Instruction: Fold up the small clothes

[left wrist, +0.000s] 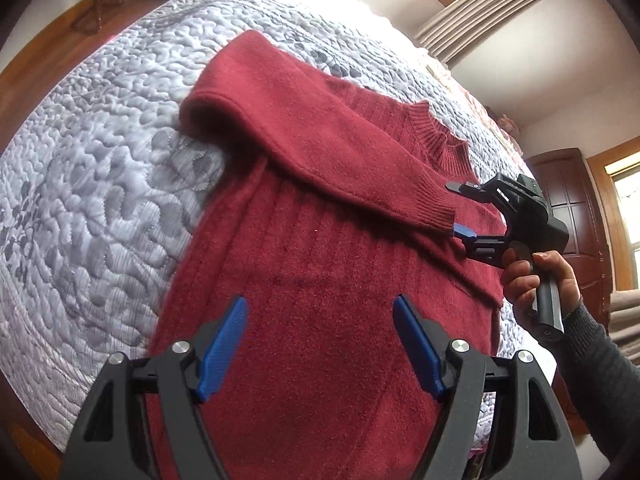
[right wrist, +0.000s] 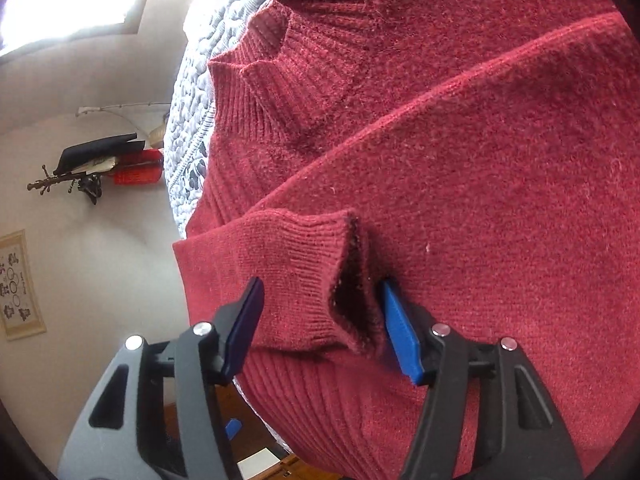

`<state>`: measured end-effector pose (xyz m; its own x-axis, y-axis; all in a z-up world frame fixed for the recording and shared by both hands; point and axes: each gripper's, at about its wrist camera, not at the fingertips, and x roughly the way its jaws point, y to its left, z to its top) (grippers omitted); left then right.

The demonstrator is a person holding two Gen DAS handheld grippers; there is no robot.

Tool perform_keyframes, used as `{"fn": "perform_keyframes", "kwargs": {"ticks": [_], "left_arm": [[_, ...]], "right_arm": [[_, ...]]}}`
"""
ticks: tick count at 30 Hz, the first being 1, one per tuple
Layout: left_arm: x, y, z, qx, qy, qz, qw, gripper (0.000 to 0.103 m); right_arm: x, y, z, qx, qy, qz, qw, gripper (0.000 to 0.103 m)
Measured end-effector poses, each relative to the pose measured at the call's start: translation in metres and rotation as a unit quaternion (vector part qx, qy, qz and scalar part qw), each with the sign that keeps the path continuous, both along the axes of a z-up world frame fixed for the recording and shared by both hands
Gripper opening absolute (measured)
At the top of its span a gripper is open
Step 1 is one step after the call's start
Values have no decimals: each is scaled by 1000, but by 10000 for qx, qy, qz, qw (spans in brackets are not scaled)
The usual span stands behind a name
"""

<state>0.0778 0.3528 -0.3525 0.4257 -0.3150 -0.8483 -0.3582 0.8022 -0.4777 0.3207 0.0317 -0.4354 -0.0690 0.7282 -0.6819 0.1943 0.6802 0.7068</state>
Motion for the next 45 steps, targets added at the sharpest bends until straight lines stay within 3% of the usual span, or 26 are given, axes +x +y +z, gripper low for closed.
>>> {"fn": "perform_keyframes", "kwargs": {"ticks": [3,5,6,15,24,32,39,42,43,45], "left_arm": [[0,0,4,1,-40,8,10000,75],[0,-1,4,-7,-14,-3,10000,75],[-1,-1,3,-1,1,-19,10000,75],[-4,-6,11,-18,-40,-39,10000,75],[8,2,20,91,-123,-46,9999,75],[42,33,25,-118,-308,217,9992,75],[92,55,16,-789,-472,345,9952,75],[117,52,7,-897,-432,247,9947,75],[125,50,3,-957,-408,184,9944,75],[140,46,-5,-1040,-335,94,9940,75]], "right_arm": [[2,2,0,32,-5,-11,10000,35],[2,4,1,52,-26,65,10000,10],[2,5,4,30,-70,123,9999,7],[-1,-18,47,-135,-625,132,9979,6],[3,-97,89,-430,-1075,-303,9928,6],[-9,-160,75,-647,-923,-776,9906,6],[-12,-164,50,-709,-673,-800,9920,6],[-9,-164,44,-736,-635,-829,9918,15],[-8,-166,43,-739,-596,-871,9917,24],[-6,-168,42,-748,-618,-913,9911,27]]}}
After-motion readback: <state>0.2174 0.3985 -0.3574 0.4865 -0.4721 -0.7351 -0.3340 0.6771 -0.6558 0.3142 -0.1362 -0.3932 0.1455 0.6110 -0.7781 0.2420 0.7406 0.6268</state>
